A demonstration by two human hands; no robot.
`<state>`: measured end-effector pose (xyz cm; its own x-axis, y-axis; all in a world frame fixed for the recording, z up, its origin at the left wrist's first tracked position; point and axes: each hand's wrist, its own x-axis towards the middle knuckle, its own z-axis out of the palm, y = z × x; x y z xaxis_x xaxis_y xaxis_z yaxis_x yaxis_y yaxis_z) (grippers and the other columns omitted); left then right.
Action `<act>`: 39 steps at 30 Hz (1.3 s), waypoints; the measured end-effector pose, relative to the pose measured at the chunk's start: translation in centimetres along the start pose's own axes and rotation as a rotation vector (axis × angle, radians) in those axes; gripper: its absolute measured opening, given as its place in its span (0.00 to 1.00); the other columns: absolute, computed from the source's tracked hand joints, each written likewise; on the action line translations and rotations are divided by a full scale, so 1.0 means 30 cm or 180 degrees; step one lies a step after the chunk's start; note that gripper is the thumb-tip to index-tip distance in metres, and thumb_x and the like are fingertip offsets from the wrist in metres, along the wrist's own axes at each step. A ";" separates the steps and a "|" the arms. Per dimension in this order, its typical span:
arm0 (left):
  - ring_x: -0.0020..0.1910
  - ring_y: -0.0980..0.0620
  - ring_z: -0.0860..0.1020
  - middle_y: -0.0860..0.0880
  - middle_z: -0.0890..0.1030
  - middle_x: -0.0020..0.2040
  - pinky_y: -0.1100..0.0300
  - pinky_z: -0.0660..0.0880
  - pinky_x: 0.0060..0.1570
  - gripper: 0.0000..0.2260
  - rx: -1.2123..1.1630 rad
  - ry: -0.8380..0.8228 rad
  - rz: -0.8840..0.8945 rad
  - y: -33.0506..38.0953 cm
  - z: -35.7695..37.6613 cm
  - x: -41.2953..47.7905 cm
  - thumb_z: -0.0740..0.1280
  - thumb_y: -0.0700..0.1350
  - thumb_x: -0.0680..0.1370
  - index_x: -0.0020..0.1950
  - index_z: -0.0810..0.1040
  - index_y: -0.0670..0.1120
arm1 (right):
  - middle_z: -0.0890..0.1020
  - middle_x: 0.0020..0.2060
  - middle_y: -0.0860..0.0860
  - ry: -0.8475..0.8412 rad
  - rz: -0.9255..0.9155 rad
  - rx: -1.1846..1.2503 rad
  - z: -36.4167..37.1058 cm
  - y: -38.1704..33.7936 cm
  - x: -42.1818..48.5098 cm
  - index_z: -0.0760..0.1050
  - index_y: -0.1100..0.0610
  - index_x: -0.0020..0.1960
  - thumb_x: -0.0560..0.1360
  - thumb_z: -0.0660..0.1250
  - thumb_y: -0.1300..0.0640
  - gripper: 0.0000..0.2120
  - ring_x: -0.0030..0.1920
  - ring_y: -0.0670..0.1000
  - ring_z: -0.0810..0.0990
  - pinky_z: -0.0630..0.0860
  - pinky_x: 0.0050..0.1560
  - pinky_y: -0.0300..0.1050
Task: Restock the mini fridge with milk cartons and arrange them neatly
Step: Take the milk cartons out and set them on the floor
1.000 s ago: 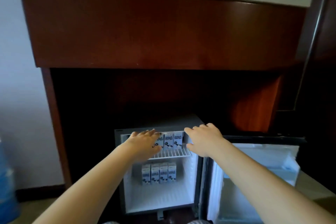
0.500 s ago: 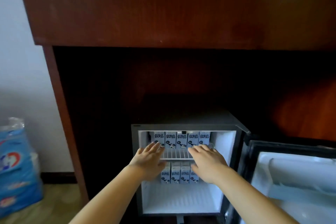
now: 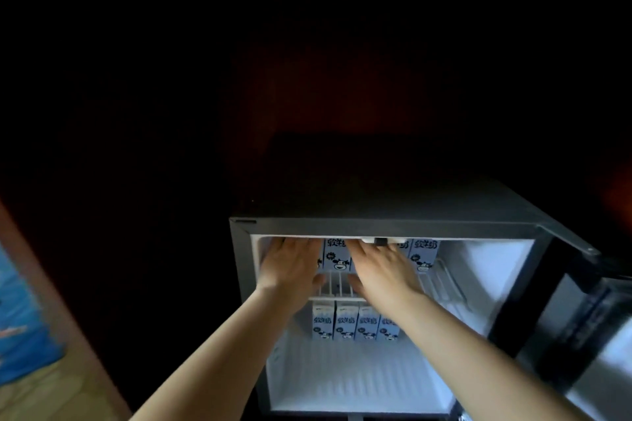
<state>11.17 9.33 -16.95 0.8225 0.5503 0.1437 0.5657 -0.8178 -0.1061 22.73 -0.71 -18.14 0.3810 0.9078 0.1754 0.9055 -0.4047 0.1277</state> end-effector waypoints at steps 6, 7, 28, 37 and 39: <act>0.62 0.47 0.73 0.46 0.73 0.63 0.57 0.69 0.57 0.21 0.0024 0.0004 -0.0181 0.019 0.013 0.061 0.61 0.54 0.79 0.68 0.64 0.44 | 0.78 0.57 0.55 0.0095 0.0004 0.0013 0.040 0.011 0.067 0.60 0.57 0.72 0.81 0.56 0.50 0.22 0.55 0.55 0.79 0.74 0.55 0.48; 0.64 0.46 0.71 0.46 0.72 0.65 0.56 0.67 0.61 0.24 0.0017 0.0009 -0.0196 0.021 0.019 0.064 0.61 0.53 0.79 0.70 0.62 0.44 | 0.78 0.59 0.56 0.0116 0.0030 0.0033 0.047 0.006 0.068 0.60 0.58 0.72 0.81 0.56 0.50 0.22 0.56 0.56 0.78 0.73 0.58 0.49; 0.47 0.44 0.81 0.43 0.78 0.53 0.58 0.78 0.29 0.34 -0.0529 0.0938 -0.0244 -0.009 0.119 -0.030 0.78 0.40 0.63 0.66 0.67 0.43 | 0.85 0.45 0.51 0.1367 -0.0573 0.0688 0.120 -0.046 -0.018 0.81 0.58 0.51 0.51 0.82 0.63 0.29 0.43 0.52 0.85 0.83 0.40 0.48; 0.45 0.41 0.83 0.43 0.81 0.53 0.54 0.79 0.33 0.25 -0.0627 0.0521 -0.0008 -0.017 0.131 -0.085 0.76 0.38 0.65 0.61 0.76 0.42 | 0.85 0.43 0.51 0.1220 -0.0433 0.0570 0.104 -0.021 -0.050 0.80 0.58 0.50 0.54 0.83 0.54 0.26 0.41 0.52 0.85 0.83 0.38 0.49; 0.54 0.44 0.80 0.46 0.76 0.62 0.53 0.78 0.46 0.22 -0.0720 0.0570 0.0018 -0.017 0.096 -0.104 0.68 0.44 0.75 0.67 0.69 0.45 | 0.85 0.40 0.50 0.1271 -0.0411 0.0562 0.080 -0.022 -0.066 0.80 0.58 0.48 0.56 0.82 0.52 0.24 0.37 0.50 0.84 0.82 0.33 0.45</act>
<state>8.48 8.51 -20.18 0.7907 0.5236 0.3172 0.5170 -0.8486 0.1120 21.82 -1.97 -20.92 0.1922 0.8219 0.5362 0.9721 -0.2344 0.0109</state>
